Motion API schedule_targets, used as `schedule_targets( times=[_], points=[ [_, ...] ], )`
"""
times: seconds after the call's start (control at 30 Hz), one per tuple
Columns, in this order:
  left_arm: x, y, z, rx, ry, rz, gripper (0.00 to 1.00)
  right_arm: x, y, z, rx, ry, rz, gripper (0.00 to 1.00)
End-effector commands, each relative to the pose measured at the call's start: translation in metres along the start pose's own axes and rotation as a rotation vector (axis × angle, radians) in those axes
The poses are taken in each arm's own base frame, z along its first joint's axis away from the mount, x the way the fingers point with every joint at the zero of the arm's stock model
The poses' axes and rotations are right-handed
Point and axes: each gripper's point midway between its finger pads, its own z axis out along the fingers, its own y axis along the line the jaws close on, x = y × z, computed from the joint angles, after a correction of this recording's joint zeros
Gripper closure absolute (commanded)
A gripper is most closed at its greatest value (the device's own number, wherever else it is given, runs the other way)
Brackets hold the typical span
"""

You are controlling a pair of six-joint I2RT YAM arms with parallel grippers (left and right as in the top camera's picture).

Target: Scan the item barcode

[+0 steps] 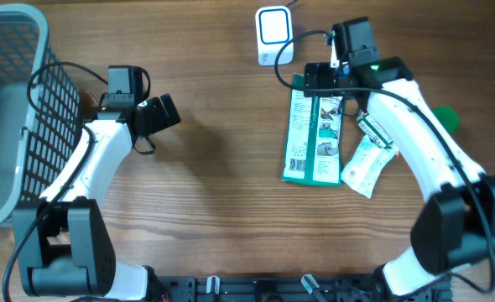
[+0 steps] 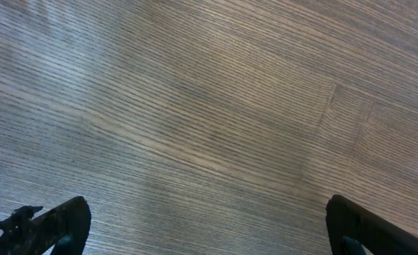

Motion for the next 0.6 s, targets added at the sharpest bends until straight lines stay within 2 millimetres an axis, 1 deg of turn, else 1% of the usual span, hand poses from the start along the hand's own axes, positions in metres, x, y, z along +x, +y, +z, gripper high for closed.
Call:
schedule_targets(
  times=[0.0,0.03,0.1,0.13,0.17,0.2,0.3,0.33,0.4,0.47,0.5,0.57],
  points=[
    [-0.007,0.001,-0.005,-0.003,-0.024,0.003,0.0,-0.042,-0.006,-0.09,-0.022,-0.232,0.017,0.0],
    [-0.007,0.001,-0.005,-0.003,-0.024,0.003,0.0,-0.048,-0.006,-0.113,-0.032,-0.285,0.022,0.0],
    [-0.007,0.001,-0.005,-0.003,-0.024,0.003,0.0,-0.054,-0.008,-0.149,-0.048,-0.368,0.03,0.0],
    [-0.007,0.001,-0.005,-0.003,-0.024,0.003,0.0,-0.056,-0.01,-0.175,-0.059,-0.426,0.035,0.0],
    [-0.007,0.001,-0.005,-0.003,-0.024,0.003,0.0,-0.057,-0.011,-0.194,-0.067,-0.469,0.039,0.0],
    [-0.007,0.001,-0.005,-0.003,-0.024,0.003,0.0,-0.057,-0.013,-0.224,-0.08,-0.536,0.044,0.0],
    [-0.007,0.001,-0.005,-0.003,-0.024,0.003,0.0,-0.051,-0.019,-0.28,-0.104,-0.663,0.056,0.0],
    [-0.007,0.001,-0.005,-0.003,-0.024,0.003,0.0,-0.046,-0.022,-0.304,-0.114,-0.719,0.06,0.0],
    [-0.007,0.001,-0.005,-0.003,-0.024,0.003,0.0,-0.033,-0.031,-0.346,-0.112,-0.817,0.076,0.0],
    [-0.007,0.001,-0.005,-0.003,-0.024,0.003,0.0,-0.015,-0.039,-0.374,-0.11,-0.888,0.088,0.0],
    [-0.007,0.001,-0.005,-0.003,-0.024,0.003,0.0,-0.003,-0.042,-0.382,-0.114,-0.912,0.094,0.0],
    [-0.007,0.001,-0.005,-0.003,-0.024,0.003,0.0,0.023,-0.048,-0.389,-0.122,-0.948,0.099,0.0]
  ],
)
